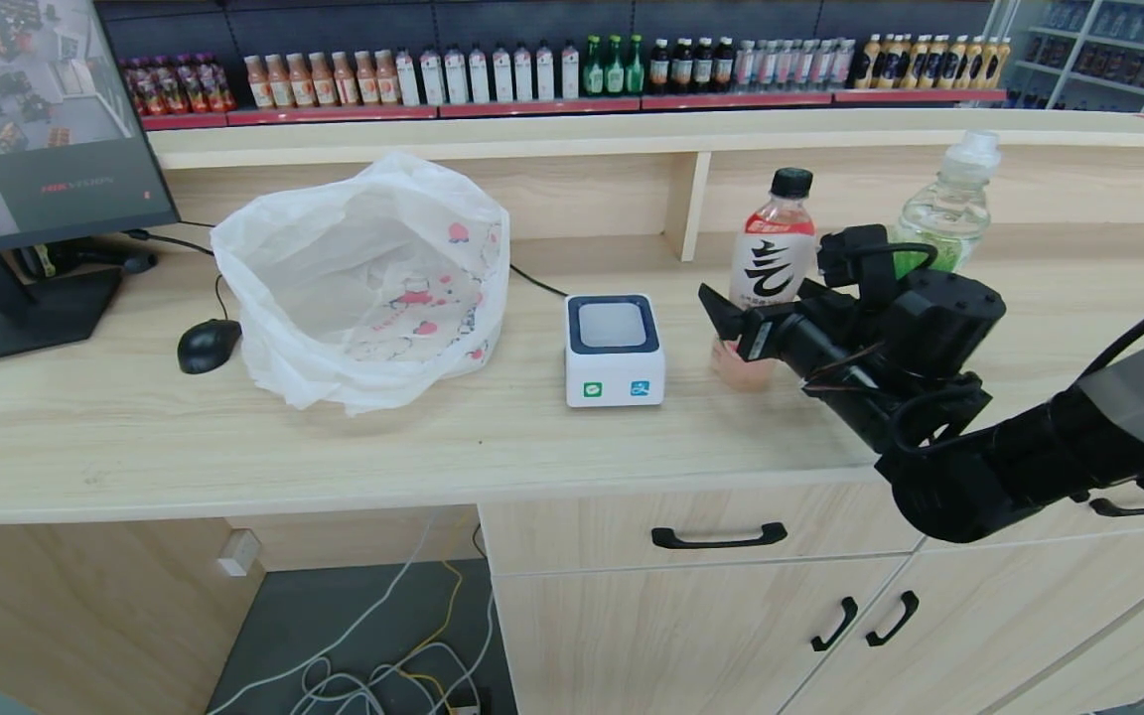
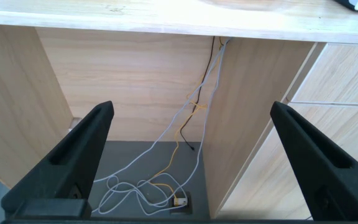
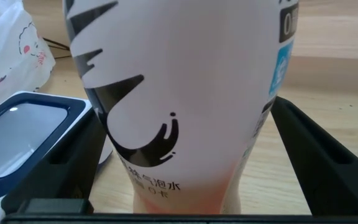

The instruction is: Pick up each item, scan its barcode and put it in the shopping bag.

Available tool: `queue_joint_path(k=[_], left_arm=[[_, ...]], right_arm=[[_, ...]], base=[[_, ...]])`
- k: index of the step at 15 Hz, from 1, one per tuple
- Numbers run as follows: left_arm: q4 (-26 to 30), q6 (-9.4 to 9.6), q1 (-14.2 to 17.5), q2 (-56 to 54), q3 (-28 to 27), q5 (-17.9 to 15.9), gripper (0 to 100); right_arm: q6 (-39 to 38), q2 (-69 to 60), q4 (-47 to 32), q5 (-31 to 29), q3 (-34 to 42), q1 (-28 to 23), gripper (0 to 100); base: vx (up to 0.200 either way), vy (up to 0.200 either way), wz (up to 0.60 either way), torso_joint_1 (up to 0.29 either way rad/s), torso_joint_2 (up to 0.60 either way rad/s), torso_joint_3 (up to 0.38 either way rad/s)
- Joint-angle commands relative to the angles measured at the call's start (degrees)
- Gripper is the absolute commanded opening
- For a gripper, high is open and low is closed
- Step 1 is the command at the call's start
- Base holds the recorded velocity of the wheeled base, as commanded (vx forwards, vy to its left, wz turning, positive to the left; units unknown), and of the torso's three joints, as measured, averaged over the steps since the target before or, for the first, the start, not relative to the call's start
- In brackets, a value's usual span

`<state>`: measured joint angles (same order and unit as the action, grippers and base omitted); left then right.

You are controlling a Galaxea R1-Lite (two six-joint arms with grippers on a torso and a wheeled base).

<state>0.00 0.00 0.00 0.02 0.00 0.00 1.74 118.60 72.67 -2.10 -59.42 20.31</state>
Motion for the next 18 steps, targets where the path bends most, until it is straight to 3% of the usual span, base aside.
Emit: queue_joint_path(k=[1, 5, 6, 18], left_arm=[[0.0, 0.0, 0.0, 0.0, 0.0, 0.0, 100], [0.0, 0.0, 0.0, 0.0, 0.0, 0.0, 100], [0.0, 0.0, 0.0, 0.0, 0.0, 0.0, 100], [0.0, 0.0, 0.0, 0.0, 0.0, 0.0, 100]], right_arm=[[0.0, 0.1, 0.0, 0.0, -0.1, 0.1, 100], [0.0, -0.2, 0.1, 0.1, -0.5, 0.0, 100], [0.0, -0.2, 0.1, 0.1, -0.5, 0.0, 0], [-0.2, -4.3, 0.2, 0.3, 0.1, 0.1, 0]], base=[[0.0, 0.0, 0.0, 0.0, 0.0, 0.0], [0.0, 0.0, 0.0, 0.0, 0.0, 0.0], [0.0, 0.0, 0.0, 0.0, 0.0, 0.0], [0.0, 0.0, 0.0, 0.0, 0.0, 0.0]])
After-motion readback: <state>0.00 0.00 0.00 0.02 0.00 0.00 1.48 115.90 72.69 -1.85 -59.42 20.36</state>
